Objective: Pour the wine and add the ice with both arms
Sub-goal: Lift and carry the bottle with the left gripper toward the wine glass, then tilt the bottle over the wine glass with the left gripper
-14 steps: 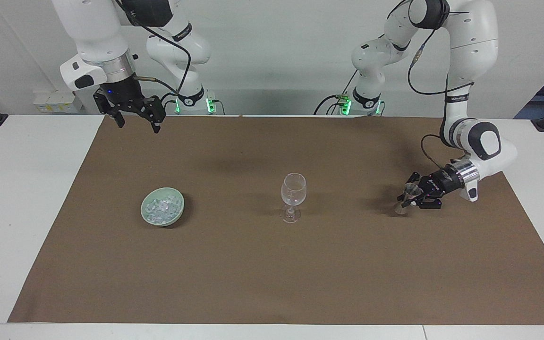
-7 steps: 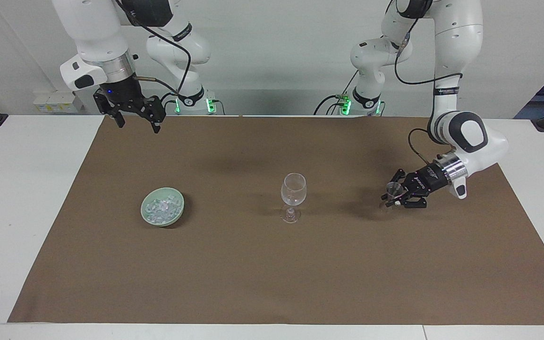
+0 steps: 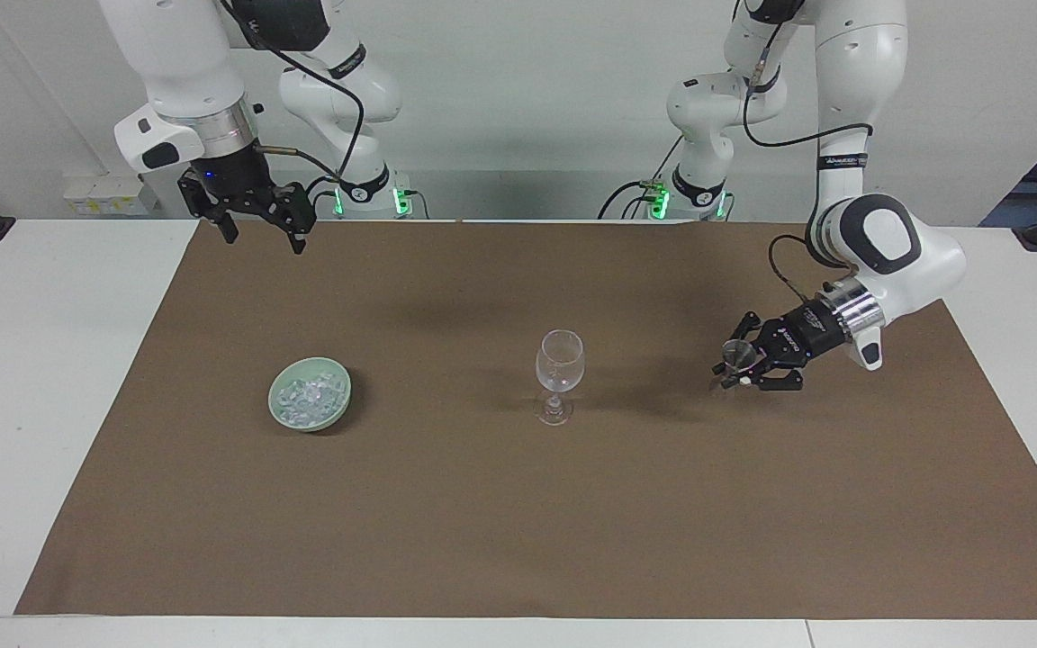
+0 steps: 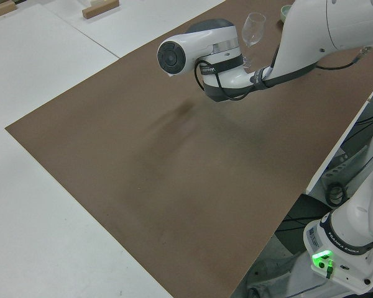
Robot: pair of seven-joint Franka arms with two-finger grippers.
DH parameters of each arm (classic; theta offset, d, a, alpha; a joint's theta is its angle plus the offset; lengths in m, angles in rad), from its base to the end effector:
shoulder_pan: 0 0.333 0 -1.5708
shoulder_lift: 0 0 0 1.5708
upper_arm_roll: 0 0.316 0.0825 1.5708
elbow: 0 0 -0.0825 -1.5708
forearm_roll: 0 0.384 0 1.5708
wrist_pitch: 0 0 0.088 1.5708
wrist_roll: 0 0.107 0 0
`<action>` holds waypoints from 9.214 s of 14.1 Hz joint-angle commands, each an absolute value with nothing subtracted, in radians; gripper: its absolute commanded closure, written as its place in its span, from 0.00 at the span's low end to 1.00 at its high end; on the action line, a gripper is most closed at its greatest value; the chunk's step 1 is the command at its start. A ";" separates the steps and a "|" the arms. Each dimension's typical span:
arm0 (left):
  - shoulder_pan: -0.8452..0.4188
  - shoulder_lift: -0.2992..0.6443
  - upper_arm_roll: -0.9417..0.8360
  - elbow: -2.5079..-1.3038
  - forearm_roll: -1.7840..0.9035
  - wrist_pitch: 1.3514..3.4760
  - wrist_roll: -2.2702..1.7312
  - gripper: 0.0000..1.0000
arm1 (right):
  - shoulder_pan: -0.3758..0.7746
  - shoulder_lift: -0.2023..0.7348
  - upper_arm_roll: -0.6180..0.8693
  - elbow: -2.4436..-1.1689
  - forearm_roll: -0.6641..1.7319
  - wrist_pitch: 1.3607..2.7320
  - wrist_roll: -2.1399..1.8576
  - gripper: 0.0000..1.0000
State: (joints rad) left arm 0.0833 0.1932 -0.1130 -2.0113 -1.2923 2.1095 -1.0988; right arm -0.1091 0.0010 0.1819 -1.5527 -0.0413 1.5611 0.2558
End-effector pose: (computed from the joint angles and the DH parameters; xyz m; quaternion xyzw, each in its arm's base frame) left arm 0.5959 -0.0604 0.3805 0.5115 0.6900 -0.3072 0.4097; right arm 0.5530 0.0358 0.6317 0.9956 -0.0916 0.0070 0.0197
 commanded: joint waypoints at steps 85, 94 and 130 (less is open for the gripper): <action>-0.451 0.156 -0.101 -1.873 -0.124 2.479 -1.827 1.00 | -0.129 -0.020 0.190 -1.575 -0.020 1.560 0.230 0.00; -0.449 0.160 -0.101 -1.881 -0.092 2.473 -1.825 1.00 | -0.129 -0.020 0.190 -1.575 -0.020 1.560 0.230 0.00; -0.453 0.219 -0.100 -1.711 0.110 2.244 -1.986 1.00 | -0.129 -0.020 0.190 -1.575 -0.020 1.560 0.230 0.00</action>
